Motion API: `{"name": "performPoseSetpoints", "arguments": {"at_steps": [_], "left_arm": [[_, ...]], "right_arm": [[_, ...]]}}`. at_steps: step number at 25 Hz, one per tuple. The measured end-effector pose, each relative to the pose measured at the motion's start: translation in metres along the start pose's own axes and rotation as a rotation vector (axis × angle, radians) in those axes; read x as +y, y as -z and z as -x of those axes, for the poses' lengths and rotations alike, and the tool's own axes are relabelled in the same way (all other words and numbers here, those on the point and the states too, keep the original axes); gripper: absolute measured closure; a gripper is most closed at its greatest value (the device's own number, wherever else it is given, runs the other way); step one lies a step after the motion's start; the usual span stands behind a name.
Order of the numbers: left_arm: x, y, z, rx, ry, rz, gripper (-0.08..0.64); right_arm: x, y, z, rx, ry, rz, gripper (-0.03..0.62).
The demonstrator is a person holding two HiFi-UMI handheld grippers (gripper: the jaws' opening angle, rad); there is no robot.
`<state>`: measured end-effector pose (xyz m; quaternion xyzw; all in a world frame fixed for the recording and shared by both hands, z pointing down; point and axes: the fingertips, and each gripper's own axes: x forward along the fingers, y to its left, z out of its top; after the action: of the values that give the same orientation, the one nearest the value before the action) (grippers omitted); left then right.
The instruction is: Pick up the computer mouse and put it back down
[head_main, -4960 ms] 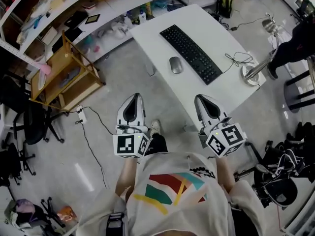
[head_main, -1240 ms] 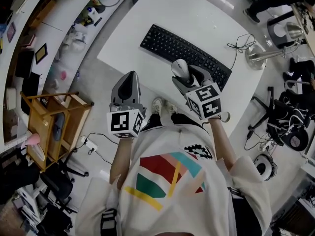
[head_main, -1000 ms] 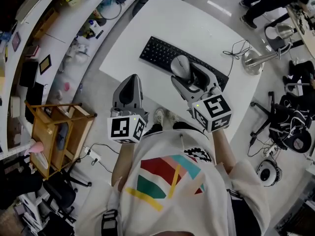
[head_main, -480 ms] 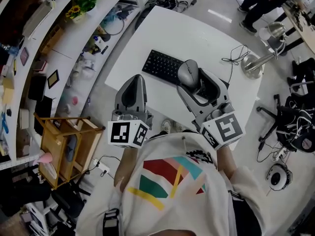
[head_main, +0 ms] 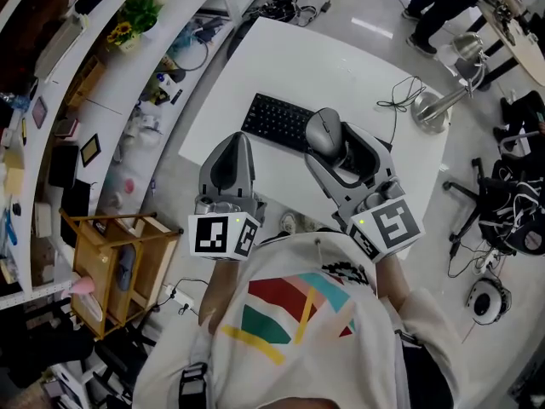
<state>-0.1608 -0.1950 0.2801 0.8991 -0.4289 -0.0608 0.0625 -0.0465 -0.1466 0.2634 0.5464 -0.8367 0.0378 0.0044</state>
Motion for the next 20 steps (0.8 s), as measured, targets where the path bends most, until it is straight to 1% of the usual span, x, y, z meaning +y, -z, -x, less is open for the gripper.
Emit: {"name": "performPoseSetpoints", "arguments": {"at_steps": [2, 6, 10, 12, 16, 20], "left_arm": [[0.000, -0.001, 0.000, -0.010, 0.008, 0.027, 0.515], [0.001, 0.001, 0.001, -0.003, 0.017, 0.034, 0.517], [-0.002, 0.005, 0.003, 0.007, 0.035, 0.052, 0.517], [-0.004, 0.007, 0.002, 0.014, 0.047, 0.060, 0.515], [-0.011, 0.013, -0.004, 0.030, 0.081, 0.067, 0.515], [-0.015, 0.018, -0.010, 0.048, 0.121, 0.073, 0.517]], "right_arm": [[0.001, -0.001, 0.001, -0.002, 0.002, 0.012, 0.290], [0.002, 0.004, 0.004, 0.035, 0.014, 0.014, 0.290], [0.003, 0.002, 0.009, 0.024, 0.033, 0.022, 0.290], [0.002, 0.004, 0.013, 0.035, 0.049, 0.017, 0.290], [-0.005, 0.001, 0.020, 0.010, 0.086, 0.022, 0.290], [-0.015, 0.011, 0.026, 0.036, 0.142, -0.004, 0.290]]}}
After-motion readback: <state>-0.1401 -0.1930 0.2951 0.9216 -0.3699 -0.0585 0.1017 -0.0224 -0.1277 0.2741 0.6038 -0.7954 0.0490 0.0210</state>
